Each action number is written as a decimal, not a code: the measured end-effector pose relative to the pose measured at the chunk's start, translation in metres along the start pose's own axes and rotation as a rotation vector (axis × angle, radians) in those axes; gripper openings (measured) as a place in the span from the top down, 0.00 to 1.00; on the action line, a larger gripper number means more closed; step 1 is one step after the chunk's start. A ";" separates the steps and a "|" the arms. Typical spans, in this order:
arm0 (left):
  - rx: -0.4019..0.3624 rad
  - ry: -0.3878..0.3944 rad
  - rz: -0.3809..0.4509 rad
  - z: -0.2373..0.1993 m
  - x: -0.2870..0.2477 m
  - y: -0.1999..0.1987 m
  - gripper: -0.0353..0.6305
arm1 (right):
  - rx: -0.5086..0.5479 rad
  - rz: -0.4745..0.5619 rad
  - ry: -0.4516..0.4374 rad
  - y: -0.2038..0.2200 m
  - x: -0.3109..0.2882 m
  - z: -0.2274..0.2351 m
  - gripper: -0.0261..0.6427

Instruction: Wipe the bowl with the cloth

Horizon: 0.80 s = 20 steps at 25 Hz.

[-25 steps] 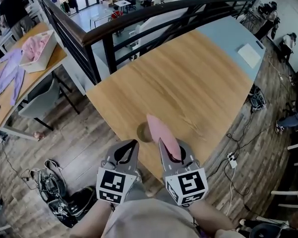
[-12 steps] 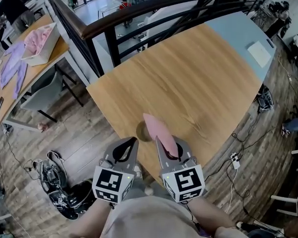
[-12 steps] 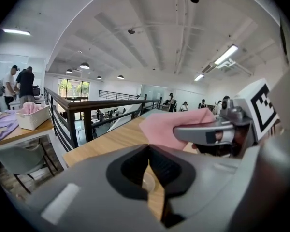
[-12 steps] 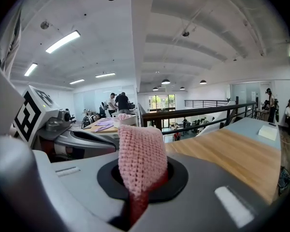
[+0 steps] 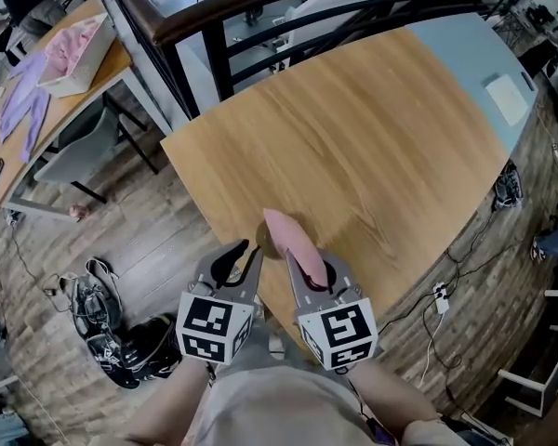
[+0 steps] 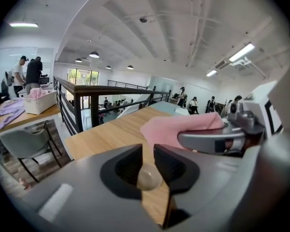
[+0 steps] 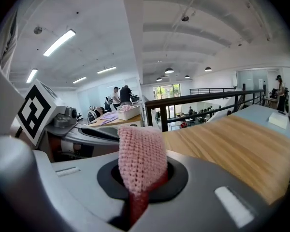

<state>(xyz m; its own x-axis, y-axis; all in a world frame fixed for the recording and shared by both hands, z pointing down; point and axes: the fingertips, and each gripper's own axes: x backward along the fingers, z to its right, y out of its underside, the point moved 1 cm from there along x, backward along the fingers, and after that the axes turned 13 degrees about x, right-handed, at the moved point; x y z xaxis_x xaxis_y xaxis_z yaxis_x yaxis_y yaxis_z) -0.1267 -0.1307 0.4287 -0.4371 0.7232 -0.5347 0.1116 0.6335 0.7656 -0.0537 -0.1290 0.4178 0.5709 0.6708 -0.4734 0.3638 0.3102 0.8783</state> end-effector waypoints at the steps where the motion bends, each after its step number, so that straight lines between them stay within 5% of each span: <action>1: 0.001 -0.007 -0.013 -0.004 -0.006 0.003 0.84 | -0.005 -0.009 -0.003 0.004 -0.005 0.001 0.94; 20: 0.198 -0.049 -0.245 -0.076 -0.112 0.103 0.76 | -0.057 -0.117 -0.023 0.089 -0.071 0.010 0.94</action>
<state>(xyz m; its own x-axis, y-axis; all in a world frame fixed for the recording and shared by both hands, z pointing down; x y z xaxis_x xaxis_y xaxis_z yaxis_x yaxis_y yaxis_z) -0.1341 -0.1673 0.5944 -0.4290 0.5519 -0.7150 0.1821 0.8282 0.5301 -0.0542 -0.1558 0.5291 0.5437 0.6126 -0.5738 0.3869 0.4238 0.8190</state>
